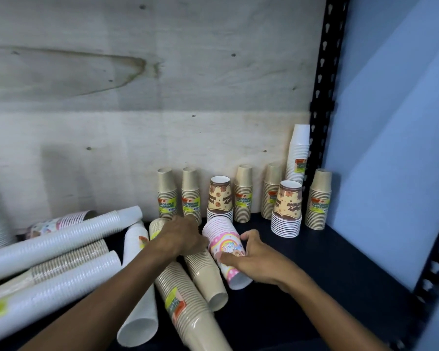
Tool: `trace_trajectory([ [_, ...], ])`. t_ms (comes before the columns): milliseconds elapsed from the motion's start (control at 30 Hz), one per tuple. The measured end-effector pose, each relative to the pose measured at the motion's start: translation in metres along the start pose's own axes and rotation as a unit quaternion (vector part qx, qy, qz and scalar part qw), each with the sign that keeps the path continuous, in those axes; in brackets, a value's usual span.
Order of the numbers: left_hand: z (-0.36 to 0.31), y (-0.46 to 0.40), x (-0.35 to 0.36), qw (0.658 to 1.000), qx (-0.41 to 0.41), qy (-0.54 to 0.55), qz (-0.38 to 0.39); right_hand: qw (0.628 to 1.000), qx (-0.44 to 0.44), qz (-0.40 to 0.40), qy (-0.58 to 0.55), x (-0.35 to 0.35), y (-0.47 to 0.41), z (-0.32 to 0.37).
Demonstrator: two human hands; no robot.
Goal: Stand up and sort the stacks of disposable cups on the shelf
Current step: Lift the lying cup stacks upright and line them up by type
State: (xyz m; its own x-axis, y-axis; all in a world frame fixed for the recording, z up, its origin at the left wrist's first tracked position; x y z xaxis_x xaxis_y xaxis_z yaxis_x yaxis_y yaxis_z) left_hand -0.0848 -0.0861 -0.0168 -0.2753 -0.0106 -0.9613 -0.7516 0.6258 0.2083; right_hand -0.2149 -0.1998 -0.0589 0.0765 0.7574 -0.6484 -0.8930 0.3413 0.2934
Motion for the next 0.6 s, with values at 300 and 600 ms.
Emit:
trace_trajectory([
  [300, -0.03, 0.008, 0.014, 0.997, 0.07, 0.038, 0.01, 0.998, 0.03, -0.025, -0.052, -0.031, 0.022, -0.021],
  [600, -0.031, 0.014, 0.04, 0.991, 0.027, 0.028, 0.127, 0.986, 0.049, -0.157, -0.027, -0.085, 0.037, -0.032],
])
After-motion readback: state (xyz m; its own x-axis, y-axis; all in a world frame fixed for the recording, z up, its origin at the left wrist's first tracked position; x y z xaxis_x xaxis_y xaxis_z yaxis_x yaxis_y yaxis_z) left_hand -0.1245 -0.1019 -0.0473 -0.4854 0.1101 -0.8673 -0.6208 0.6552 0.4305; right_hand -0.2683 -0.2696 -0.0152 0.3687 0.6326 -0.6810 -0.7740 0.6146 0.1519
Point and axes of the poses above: each hand's wrist, its own y-axis away from the middle knuckle, its own x-axis out of the palm, z = x × y, the point moved 6 cm from there along -y, towards the middle knuckle, and after that the axes turned 13 degrees about z, right-handed, at the moved point
